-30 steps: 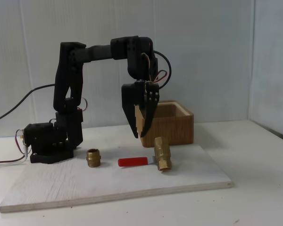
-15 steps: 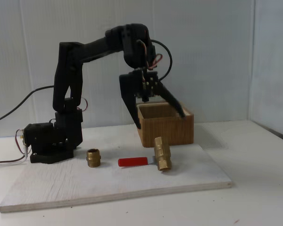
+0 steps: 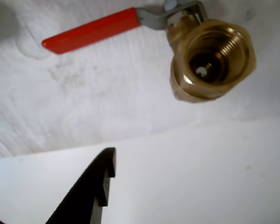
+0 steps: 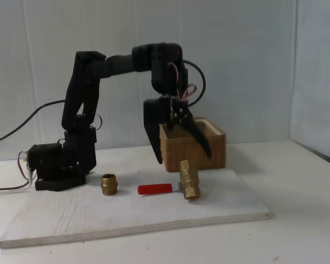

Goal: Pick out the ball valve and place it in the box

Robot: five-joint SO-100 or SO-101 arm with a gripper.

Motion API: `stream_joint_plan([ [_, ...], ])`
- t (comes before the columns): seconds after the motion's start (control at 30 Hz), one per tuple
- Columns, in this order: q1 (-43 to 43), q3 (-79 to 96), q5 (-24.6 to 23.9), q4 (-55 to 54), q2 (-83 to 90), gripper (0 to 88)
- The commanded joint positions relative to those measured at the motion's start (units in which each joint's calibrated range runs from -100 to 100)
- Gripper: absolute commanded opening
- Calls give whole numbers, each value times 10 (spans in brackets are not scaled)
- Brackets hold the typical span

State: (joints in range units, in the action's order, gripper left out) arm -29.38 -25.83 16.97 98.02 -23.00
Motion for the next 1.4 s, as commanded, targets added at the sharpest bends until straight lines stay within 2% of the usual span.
stream_joint_plan([
  [0.0, 5, -16, -3, -17, -6, 394],
  [0.17, 7, -16, -3, -32, -21, 394],
  [0.6, 69, -8, -38, -31, -21, 394],
  [1.17, 50, 0, -25, -32, -75, 392],
  [1.37, 50, 0, -24, -32, -78, 282],
])
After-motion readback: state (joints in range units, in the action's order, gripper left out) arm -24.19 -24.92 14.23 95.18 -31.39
